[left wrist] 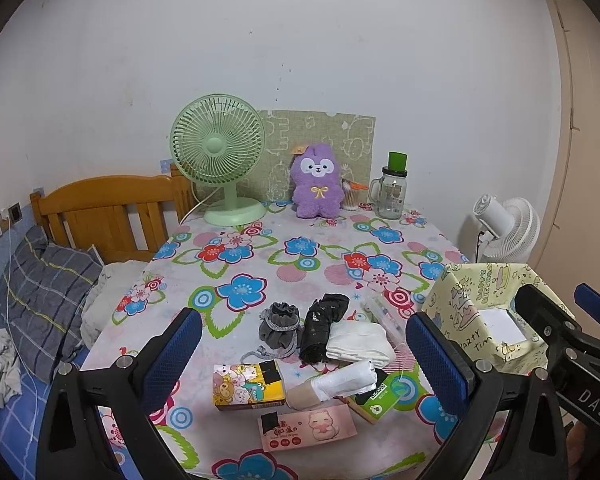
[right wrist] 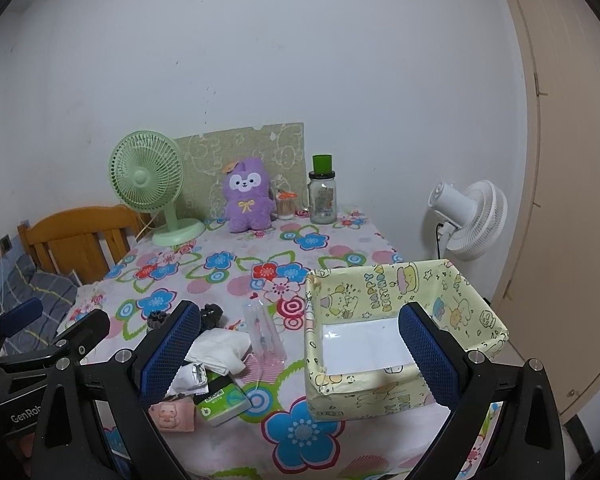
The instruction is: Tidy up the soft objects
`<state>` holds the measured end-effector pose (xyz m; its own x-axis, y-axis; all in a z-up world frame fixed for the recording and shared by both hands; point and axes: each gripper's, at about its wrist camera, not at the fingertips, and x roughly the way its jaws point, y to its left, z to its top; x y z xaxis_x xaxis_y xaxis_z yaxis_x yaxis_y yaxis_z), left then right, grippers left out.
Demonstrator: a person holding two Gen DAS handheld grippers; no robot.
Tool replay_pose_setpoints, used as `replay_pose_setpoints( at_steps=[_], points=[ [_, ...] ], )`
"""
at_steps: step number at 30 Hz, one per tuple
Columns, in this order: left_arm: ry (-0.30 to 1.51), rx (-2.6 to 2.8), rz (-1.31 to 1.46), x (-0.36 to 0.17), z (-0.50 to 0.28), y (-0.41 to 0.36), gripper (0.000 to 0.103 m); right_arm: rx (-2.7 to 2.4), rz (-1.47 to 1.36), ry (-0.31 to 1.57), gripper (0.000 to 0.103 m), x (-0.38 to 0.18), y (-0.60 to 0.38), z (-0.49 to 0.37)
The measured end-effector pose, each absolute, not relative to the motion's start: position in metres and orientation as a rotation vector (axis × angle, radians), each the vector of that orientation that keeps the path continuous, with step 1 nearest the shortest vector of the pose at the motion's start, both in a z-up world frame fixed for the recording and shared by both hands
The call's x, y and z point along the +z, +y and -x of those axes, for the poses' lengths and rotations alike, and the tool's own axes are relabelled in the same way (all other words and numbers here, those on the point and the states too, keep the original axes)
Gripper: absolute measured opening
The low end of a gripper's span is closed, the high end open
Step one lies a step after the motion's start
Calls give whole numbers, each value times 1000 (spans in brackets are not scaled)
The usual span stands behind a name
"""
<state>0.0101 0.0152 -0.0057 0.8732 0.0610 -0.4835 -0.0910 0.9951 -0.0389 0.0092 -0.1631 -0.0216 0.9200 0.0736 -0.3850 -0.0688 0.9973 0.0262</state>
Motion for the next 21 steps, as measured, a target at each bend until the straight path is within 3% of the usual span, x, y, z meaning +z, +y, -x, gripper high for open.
replay_pose_setpoints(
  at_steps=[21],
  points=[
    [503,83,57,-6,-11,13,103,68,-17,394,101,-20,-167,-10]
  ],
)
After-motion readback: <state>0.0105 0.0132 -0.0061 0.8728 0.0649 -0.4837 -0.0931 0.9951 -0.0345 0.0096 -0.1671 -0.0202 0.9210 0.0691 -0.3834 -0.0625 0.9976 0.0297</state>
